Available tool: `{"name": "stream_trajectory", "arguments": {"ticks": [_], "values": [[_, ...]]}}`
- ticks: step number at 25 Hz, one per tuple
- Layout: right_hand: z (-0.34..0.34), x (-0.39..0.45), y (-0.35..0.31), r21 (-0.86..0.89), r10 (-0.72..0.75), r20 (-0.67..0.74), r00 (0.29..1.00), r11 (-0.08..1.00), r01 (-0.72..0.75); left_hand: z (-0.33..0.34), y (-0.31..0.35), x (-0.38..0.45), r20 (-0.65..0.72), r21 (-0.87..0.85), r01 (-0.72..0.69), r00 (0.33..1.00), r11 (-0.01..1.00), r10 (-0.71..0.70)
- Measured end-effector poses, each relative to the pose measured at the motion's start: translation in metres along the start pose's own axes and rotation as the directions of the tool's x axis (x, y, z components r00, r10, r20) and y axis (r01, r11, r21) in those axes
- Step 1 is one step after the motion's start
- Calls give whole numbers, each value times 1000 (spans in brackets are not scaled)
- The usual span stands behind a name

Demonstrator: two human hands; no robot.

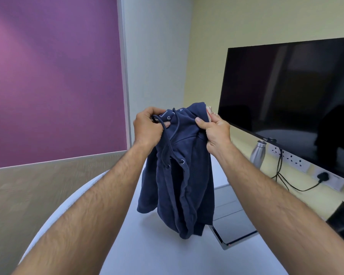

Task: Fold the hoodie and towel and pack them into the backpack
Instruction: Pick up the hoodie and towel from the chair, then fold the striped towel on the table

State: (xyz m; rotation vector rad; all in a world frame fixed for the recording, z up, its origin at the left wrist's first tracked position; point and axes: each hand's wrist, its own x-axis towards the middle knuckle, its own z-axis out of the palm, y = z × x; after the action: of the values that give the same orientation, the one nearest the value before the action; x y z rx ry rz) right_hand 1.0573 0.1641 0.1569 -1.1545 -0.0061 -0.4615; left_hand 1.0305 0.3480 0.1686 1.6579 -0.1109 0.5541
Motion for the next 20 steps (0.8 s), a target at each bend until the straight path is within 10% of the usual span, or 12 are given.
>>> {"name": "stream_trajectory", "arguments": {"ticks": [12, 20], "values": [[-18, 95, 75, -257, -51, 80, 995, 964, 70, 43, -78, 80, 63, 100, -71, 996, 992, 65], [-116, -9, 245, -850, 433, -82, 898, 441, -290, 32, -270, -34, 294, 680, 51, 895, 732, -336]]}}
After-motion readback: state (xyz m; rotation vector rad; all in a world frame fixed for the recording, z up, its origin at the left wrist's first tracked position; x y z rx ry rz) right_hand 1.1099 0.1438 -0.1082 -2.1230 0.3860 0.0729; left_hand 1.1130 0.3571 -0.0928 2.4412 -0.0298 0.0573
